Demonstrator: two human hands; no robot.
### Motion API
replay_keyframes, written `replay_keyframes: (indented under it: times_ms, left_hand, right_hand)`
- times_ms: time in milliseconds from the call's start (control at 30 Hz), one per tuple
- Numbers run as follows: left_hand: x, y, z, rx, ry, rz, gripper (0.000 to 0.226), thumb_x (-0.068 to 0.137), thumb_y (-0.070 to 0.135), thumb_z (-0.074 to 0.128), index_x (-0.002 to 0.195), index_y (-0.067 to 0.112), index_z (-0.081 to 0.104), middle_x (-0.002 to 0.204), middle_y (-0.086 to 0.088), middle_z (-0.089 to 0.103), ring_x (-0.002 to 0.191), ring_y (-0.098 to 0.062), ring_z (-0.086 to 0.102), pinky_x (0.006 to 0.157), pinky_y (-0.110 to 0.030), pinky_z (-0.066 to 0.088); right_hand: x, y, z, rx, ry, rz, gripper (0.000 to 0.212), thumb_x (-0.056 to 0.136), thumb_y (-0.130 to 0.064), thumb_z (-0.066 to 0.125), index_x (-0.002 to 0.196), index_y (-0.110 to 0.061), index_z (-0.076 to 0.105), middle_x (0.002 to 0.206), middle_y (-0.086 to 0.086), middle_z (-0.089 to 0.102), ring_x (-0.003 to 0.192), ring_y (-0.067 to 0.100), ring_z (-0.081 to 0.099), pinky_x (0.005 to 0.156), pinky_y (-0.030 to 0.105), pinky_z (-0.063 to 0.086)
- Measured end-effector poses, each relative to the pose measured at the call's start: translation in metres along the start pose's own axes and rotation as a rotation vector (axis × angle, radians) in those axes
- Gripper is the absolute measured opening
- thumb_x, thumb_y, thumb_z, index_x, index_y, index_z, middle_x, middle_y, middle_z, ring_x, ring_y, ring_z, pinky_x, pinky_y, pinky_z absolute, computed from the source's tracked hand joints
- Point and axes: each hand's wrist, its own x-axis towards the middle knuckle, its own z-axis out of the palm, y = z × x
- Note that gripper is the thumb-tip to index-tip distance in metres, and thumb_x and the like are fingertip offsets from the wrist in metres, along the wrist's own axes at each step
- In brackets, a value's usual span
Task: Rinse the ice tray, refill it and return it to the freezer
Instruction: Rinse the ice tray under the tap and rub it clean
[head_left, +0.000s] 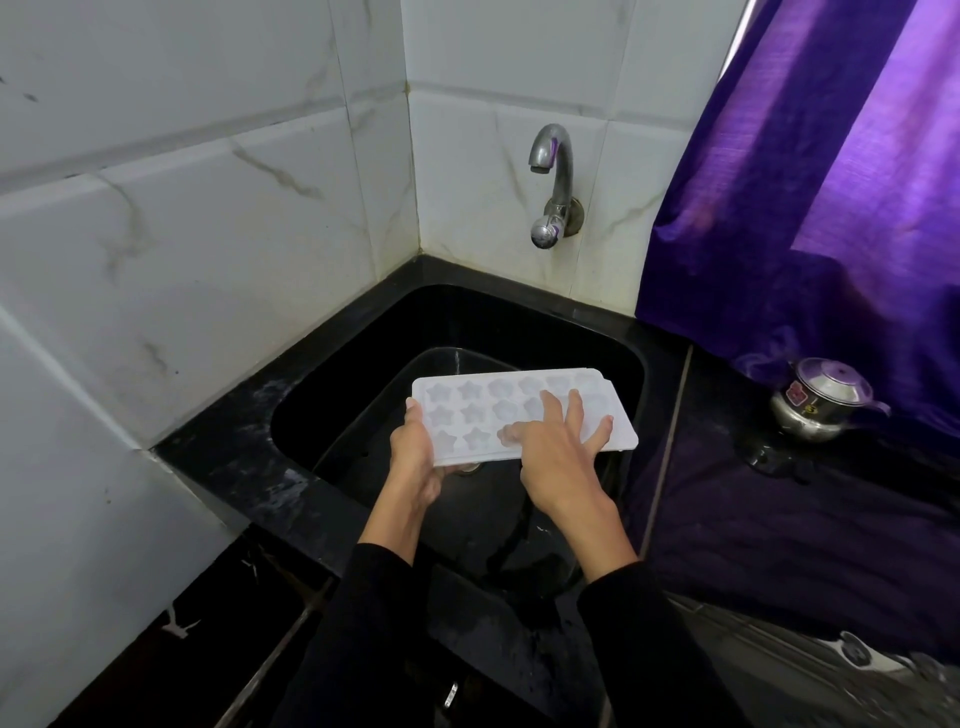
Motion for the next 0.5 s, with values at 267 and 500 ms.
replay_keyframes:
  times_ms: [267,500]
  left_hand:
    - [0.0017,0.0006,-0.0008,-0.010,-0.001,0.007,0.045,0.101,0.046,0.024,0.099,0.014,0.056,0.093,-0.011,0.069,0.082,-0.029,0.067,0.056,-0.039,0.053]
    - [0.0013,0.0007,-0.0012,-0.012,0.000,0.006,0.045,0.101,0.046,0.025,0.103,0.013,0.056,0.093,-0.010,0.068,0.083,-0.028,0.067,0.060,-0.041,0.054]
  right_hand:
    - [0.0021,0.0002,-0.0006,0.009,-0.001,0.000,0.078,0.073,0.024,0.047,0.127,-0.032,0.057,0.158,0.015,0.003,0.143,0.038,-0.021,0.109,0.065,-0.014]
    - [0.0043,0.0010,-0.0035,0.003,-0.014,0.014,0.075,0.075,0.023,0.048,0.124,-0.033,0.060,0.157,0.014,0.007,0.144,0.038,-0.019,0.109,0.065,-0.015]
